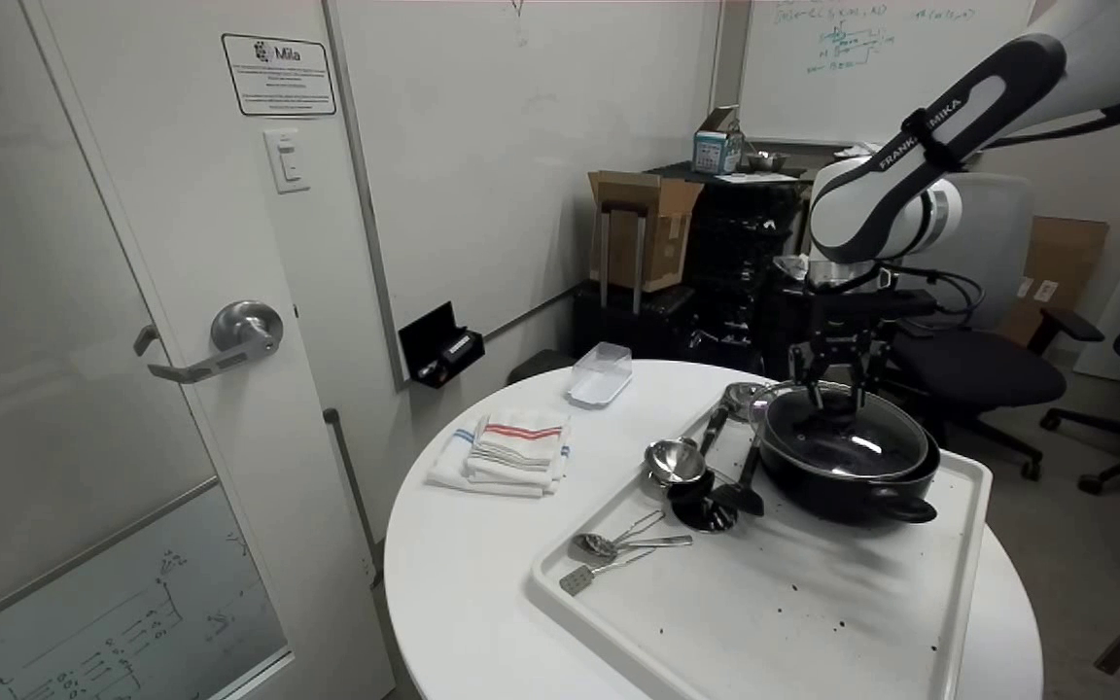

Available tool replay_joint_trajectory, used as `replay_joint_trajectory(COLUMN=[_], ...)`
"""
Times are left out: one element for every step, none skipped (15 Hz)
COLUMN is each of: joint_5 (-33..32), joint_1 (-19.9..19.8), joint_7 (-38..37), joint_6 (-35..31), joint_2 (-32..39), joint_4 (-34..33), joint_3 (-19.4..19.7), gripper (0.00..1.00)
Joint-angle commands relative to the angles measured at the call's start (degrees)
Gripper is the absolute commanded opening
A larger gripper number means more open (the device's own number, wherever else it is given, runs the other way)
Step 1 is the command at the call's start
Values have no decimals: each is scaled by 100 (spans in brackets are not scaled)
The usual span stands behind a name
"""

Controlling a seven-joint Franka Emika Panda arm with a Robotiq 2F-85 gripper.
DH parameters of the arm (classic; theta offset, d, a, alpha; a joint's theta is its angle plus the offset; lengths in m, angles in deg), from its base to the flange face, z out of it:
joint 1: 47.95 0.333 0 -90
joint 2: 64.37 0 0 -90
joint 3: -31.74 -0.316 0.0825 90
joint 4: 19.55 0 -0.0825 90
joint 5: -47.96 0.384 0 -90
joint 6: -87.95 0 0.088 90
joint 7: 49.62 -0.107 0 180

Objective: Put the glass lid on the black pot

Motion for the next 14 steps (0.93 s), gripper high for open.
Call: replay_joint_trajectory(joint_5=[173, 182, 190, 202, 216, 236, 256, 276, 309, 338, 376, 409, 457, 495], joint_1=[-47, -64, -77, -88, -104, -118, -127, -139, -162, -182, -205, -216, -242, -259], joint_7=[-79, -77, -75, -73, -61, -55, -48, -41, -27, -13, -4, -4, -22, -32], joint_6=[369, 384, 402, 416, 428, 430, 425, 417, 419, 417, 439, 429, 445, 451], joint_2=[144, 157, 175, 175, 165, 157, 147, 137, 123, 113, 96, 86, 92, 89], joint_4=[-346, -352, -361, -353, -339, -316, -295, -272, -246, -231, -223, -209, -214, -209], joint_3=[45, 47, 50, 52, 50, 49, 50, 50, 45, 38, 27, 27, 28, 30], gripper=[27, 27, 27, 27, 27, 27, 27, 27, 27, 27, 27, 27, 27, 27])
